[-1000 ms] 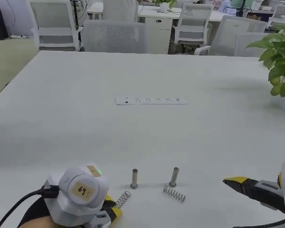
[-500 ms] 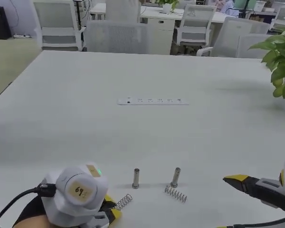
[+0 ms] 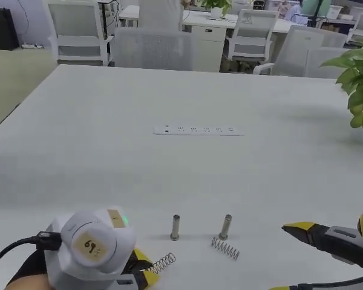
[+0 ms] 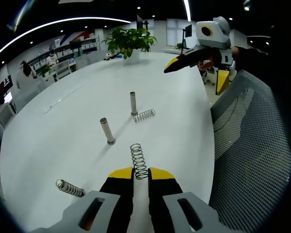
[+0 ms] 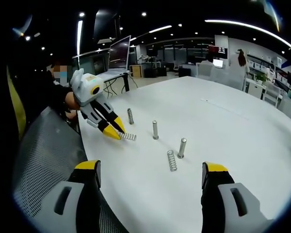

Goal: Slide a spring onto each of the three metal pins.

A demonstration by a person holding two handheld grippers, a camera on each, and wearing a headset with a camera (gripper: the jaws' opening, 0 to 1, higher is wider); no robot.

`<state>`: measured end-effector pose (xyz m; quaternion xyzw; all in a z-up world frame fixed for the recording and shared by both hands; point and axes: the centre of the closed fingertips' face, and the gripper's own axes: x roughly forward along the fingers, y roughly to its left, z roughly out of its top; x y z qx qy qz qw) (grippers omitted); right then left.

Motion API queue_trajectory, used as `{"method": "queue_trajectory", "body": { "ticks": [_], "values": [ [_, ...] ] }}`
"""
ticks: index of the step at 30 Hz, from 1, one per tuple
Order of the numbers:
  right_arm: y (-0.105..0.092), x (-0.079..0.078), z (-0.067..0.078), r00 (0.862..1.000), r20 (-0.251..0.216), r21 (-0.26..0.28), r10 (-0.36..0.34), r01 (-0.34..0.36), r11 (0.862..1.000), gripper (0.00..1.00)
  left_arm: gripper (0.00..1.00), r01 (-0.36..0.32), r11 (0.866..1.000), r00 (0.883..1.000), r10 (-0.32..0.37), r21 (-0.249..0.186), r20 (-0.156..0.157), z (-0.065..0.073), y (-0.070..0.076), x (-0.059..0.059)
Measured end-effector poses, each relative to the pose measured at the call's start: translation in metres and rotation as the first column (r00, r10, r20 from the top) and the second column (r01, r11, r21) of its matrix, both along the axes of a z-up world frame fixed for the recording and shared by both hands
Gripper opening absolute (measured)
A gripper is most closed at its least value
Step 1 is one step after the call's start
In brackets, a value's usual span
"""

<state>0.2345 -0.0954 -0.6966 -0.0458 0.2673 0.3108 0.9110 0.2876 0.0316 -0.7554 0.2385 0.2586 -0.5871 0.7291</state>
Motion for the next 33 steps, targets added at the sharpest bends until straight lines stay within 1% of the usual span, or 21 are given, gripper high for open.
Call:
{"method": "queue_trajectory", "body": {
  "ticks": [7, 9, 17, 21, 24, 26, 33],
  "values": [
    [0.01, 0.001, 0.003, 1.0, 0.001, -0.004, 0.03, -0.03, 1.0, 0.84, 0.03, 0.021, 0.999, 1.0, -0.021, -0.028, 0.002, 0.012, -0.001, -0.006],
    [0.013, 0.002, 0.004, 0.999, -0.002, -0.006, 0.044, -0.044, 0.999, 0.83, 0.03, 0.032, 0.999, 0.999, -0.032, -0.042, 0.0, 0.017, -0.001, -0.009],
    [0.028, 0.006, 0.011, 0.996, 0.007, -0.006, 0.094, -0.094, 0.996, 0.81, 0.03, 0.057, 0.996, 0.998, -0.057, -0.068, 0.014, 0.028, 0.0, -0.015],
    [0.038, 0.008, 0.014, 0.992, 0.008, -0.009, 0.126, -0.126, 0.992, 0.79, 0.03, 0.071, 0.994, 0.997, -0.07, -0.086, 0.016, 0.034, -0.001, -0.019],
    [0.045, 0.01, 0.015, 0.989, 0.01, -0.014, 0.151, -0.151, 0.988, 0.79, 0.03, 0.083, 0.992, 0.996, -0.081, -0.094, 0.026, 0.037, -0.001, -0.02],
    [0.051, 0.012, 0.016, 0.985, 0.01, -0.008, 0.172, -0.172, 0.985, 0.77, 0.03, 0.093, 0.99, 0.995, -0.09, -0.102, 0.032, 0.04, 0.0, -0.021],
    [0.062, 0.02, 0.02, 0.976, 0.014, -0.02, 0.218, -0.218, 0.976, 0.73, 0.03, 0.112, 0.987, 0.993, -0.107, -0.117, 0.048, 0.049, 0.003, -0.02]
  ]
}}
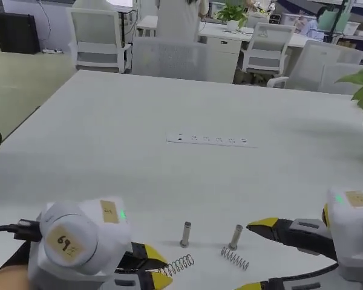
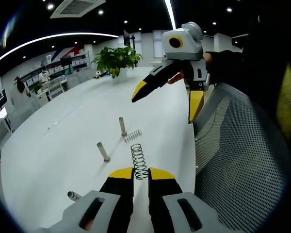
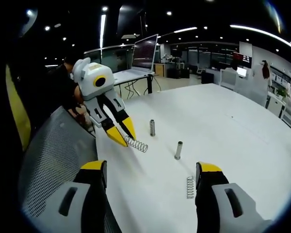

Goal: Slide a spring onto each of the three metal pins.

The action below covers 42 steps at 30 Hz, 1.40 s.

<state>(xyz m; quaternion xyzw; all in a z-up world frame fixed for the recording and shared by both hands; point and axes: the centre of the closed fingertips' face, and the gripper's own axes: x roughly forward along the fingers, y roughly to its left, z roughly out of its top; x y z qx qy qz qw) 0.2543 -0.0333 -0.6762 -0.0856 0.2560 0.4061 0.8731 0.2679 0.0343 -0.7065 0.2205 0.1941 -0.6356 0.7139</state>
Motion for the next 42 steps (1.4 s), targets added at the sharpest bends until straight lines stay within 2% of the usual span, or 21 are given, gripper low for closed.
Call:
{"method": "queue_trajectory", "body": {
  "ticks": [10, 12, 19, 31, 42],
  "values": [
    [0.011, 0.006, -0.001, 0.998, -0.011, 0.0, 0.054, -0.054, 0.999, 0.61, 0.03, 0.014, 1.0, 1.0, -0.013, -0.022, 0.011, 0.009, -0.001, -0.001],
    [0.012, 0.007, -0.002, 0.997, 0.004, -0.021, 0.079, -0.079, 0.997, 0.55, 0.03, 0.022, 0.999, 1.0, -0.022, -0.027, 0.013, 0.01, -0.001, -0.003],
    [0.018, 0.007, -0.006, 0.993, -0.007, -0.04, 0.116, -0.116, 0.992, 0.48, 0.03, 0.041, 0.999, 0.999, -0.04, -0.031, 0.017, 0.013, -0.004, -0.007],
    [0.028, 0.006, -0.01, 0.986, -0.04, -0.004, 0.162, -0.162, 0.987, 0.32, 0.03, 0.071, 0.996, 0.997, -0.071, -0.046, 0.02, 0.018, -0.01, -0.014],
    [0.037, 0.001, -0.013, 0.978, -0.058, 0.017, 0.199, -0.199, 0.98, 0.24, 0.03, 0.097, 0.994, 0.995, -0.096, -0.057, 0.021, 0.021, -0.014, -0.019]
  ]
}}
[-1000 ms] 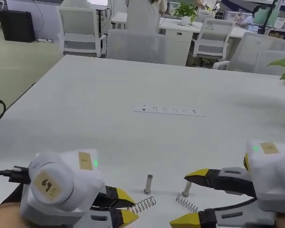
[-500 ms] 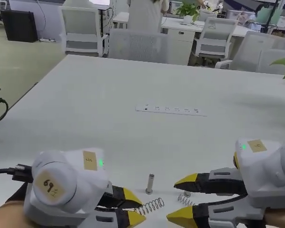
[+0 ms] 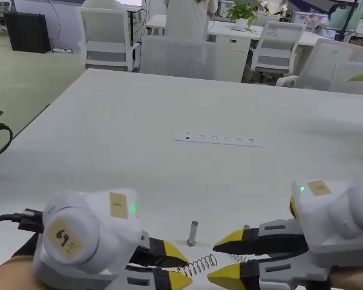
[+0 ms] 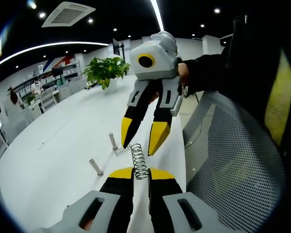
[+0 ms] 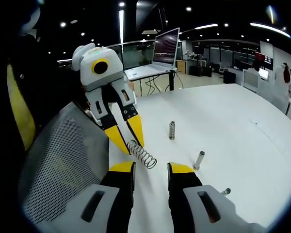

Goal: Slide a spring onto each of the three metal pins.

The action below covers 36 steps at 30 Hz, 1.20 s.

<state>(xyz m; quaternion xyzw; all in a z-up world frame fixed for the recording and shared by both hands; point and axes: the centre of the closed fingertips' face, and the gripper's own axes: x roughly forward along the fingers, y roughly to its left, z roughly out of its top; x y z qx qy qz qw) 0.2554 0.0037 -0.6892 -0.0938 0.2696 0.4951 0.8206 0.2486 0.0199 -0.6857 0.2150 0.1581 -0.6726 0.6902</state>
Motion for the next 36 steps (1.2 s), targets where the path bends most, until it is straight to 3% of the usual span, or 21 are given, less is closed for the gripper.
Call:
{"method": "queue_trajectory", "body": {
  "ticks": [19, 36],
  "values": [
    [0.006, -0.007, -0.003, 0.999, -0.02, 0.002, 0.036, -0.036, 0.999, 0.13, 0.03, 0.027, 1.0, 1.0, -0.027, -0.009, 0.008, 0.002, -0.003, -0.006],
    [0.02, -0.016, 0.017, 0.995, 0.015, -0.051, 0.097, -0.096, 0.994, 0.1, 0.02, 0.027, 0.999, 1.0, -0.027, 0.024, 0.015, -0.005, 0.001, -0.006]
  ]
}}
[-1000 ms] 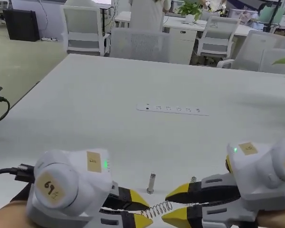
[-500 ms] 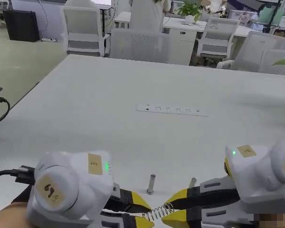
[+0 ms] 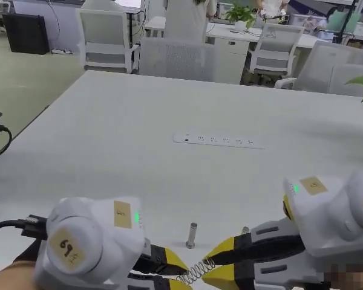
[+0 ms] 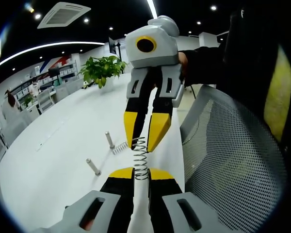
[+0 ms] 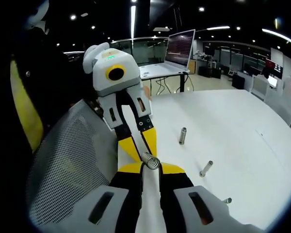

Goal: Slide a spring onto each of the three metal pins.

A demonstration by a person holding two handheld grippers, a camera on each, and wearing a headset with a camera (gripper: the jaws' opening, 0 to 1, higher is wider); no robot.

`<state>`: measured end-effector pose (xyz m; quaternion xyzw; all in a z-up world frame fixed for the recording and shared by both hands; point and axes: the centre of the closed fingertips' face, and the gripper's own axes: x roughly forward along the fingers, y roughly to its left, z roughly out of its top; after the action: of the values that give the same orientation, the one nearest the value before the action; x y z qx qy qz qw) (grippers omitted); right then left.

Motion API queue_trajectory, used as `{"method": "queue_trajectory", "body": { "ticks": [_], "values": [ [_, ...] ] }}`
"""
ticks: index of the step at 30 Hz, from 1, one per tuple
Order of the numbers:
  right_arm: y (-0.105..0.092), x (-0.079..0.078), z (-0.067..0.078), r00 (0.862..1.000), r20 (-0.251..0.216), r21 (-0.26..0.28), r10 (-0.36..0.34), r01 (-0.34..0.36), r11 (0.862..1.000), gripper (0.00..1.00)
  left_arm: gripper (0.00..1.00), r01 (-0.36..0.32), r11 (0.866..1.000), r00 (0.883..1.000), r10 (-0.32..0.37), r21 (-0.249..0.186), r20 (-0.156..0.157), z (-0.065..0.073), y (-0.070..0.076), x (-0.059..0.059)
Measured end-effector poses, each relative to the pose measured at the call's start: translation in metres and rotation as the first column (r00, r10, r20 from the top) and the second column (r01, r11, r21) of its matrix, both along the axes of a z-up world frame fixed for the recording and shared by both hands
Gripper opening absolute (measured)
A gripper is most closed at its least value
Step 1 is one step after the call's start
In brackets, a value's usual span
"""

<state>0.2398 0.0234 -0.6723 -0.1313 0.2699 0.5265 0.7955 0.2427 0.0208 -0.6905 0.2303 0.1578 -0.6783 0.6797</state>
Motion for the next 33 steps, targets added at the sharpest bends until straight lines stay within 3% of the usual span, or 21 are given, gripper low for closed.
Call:
{"method": "queue_trajectory", "body": {
  "ticks": [3, 10, 18, 33],
  "values": [
    [0.003, -0.004, 0.002, 1.0, -0.01, -0.012, 0.023, -0.023, 1.0, 0.08, 0.02, 0.014, 1.0, 1.0, -0.014, 0.012, 0.023, -0.001, 0.001, -0.001],
    [0.004, -0.004, 0.0, 0.997, -0.031, -0.066, 0.065, -0.067, 0.996, 0.09, 0.02, 0.022, 1.0, 0.999, -0.023, 0.018, 0.027, -0.001, -0.001, -0.002],
    [0.011, -0.003, -0.005, 0.993, -0.045, -0.106, 0.11, -0.114, 0.988, 0.09, 0.02, 0.026, 1.0, 0.999, -0.026, 0.011, 0.026, 0.0, -0.003, -0.004],
    [0.011, -0.003, -0.011, 0.989, -0.06, -0.139, 0.132, -0.139, 0.98, 0.09, 0.02, 0.008, 1.0, 1.0, -0.008, 0.0, 0.012, -0.001, -0.006, -0.004]
  ]
}}
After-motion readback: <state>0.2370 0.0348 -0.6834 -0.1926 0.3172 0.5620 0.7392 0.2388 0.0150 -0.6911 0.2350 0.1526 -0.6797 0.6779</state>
